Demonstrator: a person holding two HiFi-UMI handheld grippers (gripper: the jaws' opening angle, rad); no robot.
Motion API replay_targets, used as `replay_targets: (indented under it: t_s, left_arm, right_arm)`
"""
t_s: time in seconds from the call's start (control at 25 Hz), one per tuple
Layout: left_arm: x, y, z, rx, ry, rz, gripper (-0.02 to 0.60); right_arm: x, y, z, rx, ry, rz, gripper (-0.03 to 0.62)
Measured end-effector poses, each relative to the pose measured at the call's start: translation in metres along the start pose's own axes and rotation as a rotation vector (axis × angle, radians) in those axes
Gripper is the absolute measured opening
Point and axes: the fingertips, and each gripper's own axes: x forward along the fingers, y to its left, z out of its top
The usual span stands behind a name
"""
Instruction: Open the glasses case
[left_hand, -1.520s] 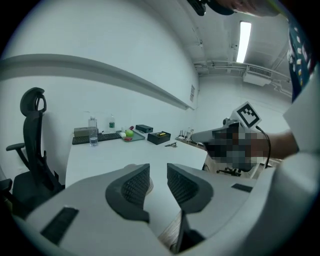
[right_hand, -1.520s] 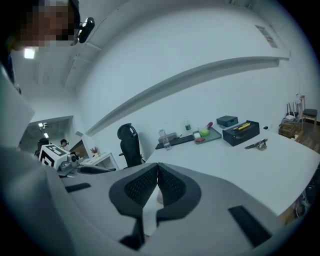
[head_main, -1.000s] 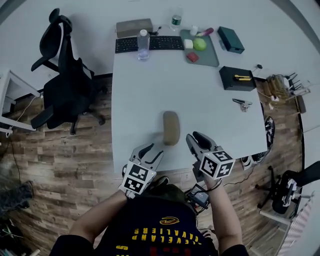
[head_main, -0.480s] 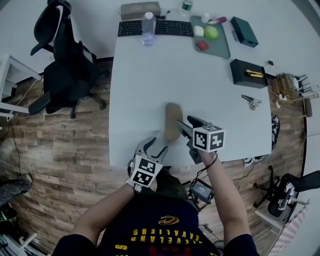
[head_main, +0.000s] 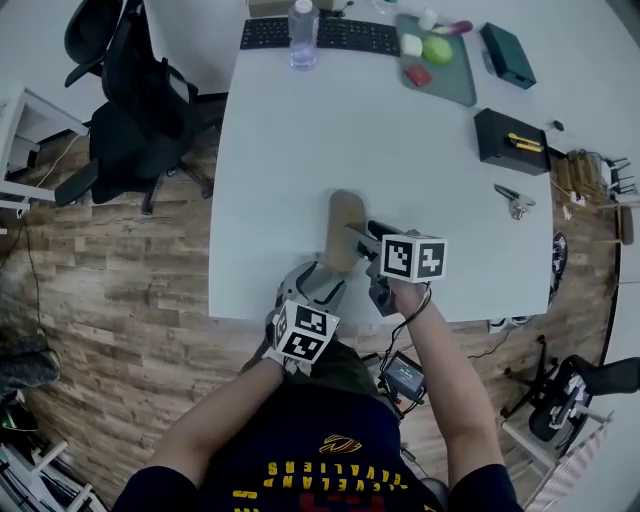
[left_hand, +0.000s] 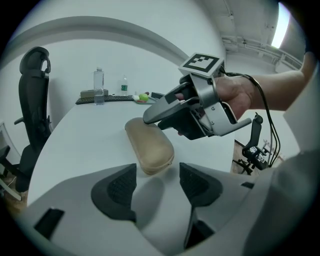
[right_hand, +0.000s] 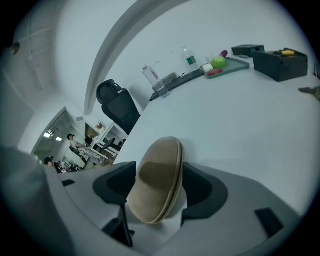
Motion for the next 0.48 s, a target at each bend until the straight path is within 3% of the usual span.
replay_targets:
  t_s: [0.48]
  left_arm:
    - [0.018, -0.001, 0.001, -0.080, -0.044, 0.124, 0.268]
  right_arm:
    - [0.005, -0.006, -0.005, 0.074, 0.018, 0.037, 0.288]
